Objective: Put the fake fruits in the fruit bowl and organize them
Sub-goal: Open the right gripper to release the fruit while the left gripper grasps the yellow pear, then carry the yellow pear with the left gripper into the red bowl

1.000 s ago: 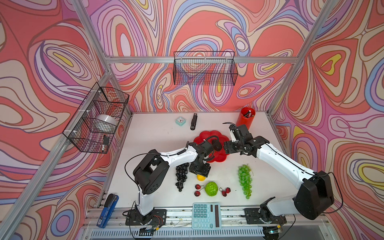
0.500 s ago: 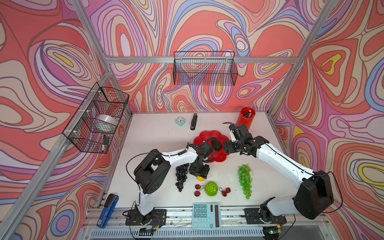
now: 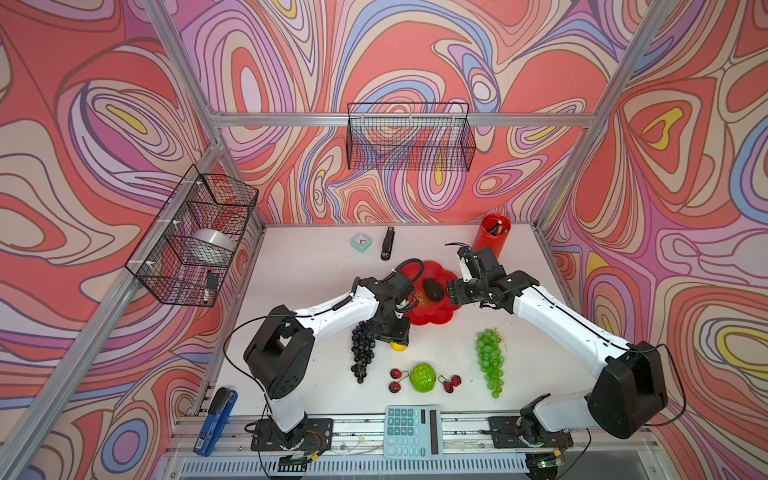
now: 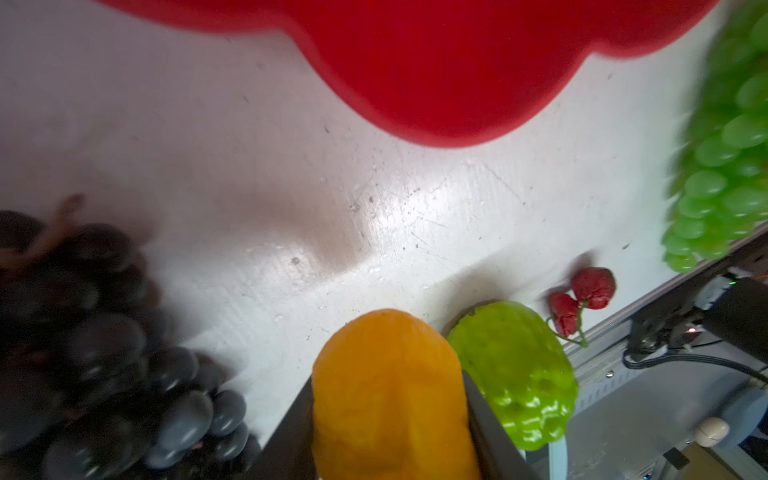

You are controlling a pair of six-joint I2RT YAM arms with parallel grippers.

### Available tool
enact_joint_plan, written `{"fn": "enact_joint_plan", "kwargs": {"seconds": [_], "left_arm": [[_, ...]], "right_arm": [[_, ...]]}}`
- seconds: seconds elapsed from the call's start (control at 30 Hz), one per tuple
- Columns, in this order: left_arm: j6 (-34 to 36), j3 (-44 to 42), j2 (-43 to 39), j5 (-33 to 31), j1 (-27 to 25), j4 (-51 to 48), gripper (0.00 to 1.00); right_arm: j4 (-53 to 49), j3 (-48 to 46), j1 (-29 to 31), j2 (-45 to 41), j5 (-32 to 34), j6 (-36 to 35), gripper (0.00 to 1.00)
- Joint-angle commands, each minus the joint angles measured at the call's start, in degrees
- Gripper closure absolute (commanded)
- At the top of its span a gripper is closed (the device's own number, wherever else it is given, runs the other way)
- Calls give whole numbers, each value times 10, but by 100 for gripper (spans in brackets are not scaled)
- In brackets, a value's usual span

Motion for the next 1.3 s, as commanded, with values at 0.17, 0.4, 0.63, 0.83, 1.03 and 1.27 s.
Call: {"fn": "enact_joint_plan", "kwargs": {"seconds": [0.17, 0.4, 0.63, 0.83, 1.03, 1.27], "left_arm": [[42, 185, 72, 1, 58, -54, 62], [58, 382, 240, -21, 79, -73, 62], [47, 531, 373, -32, 90, -87, 62], [28, 539, 408, -23, 91, -64, 62], [19, 535, 425, -10, 91, -48, 61], [10, 523, 429, -5, 90, -29, 53]], "right_arm": [[-10, 38, 2, 8, -10, -3, 21], [-29, 47, 2, 1, -23, 3, 22], [-43, 48, 2, -13, -15, 3, 21], [-45, 31, 3, -31, -15, 9, 21], [-46, 20, 2, -44, -15, 17, 22], [-46, 16, 3, -46, -13, 18, 22]]}}
